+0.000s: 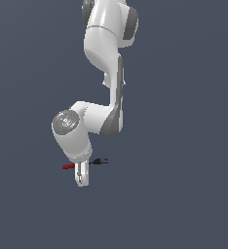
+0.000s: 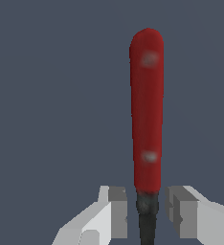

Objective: Pick up the object and move it to a goal position.

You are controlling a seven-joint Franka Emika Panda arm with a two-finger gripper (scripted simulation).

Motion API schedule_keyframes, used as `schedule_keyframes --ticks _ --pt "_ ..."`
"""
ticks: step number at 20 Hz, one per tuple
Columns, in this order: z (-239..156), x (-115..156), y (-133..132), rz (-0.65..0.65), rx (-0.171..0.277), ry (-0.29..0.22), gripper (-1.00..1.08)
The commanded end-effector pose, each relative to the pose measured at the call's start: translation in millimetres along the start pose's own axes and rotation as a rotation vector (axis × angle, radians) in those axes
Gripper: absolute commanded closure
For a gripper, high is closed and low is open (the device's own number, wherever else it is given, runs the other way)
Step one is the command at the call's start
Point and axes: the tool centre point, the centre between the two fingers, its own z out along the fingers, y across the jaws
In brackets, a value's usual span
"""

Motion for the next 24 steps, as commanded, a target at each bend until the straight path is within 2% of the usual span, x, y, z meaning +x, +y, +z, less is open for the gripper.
schedule_keyframes --ticks 1,12,24 --pt "-5.7 4.7 -10.2 -0.001 0.000 0.000 1.08" --pt "-21.9 19.8 -41.3 -0.001 0.001 -0.001 1.08" --pt "-26.3 24.3 -50.8 -0.001 0.001 -0.002 1.08"
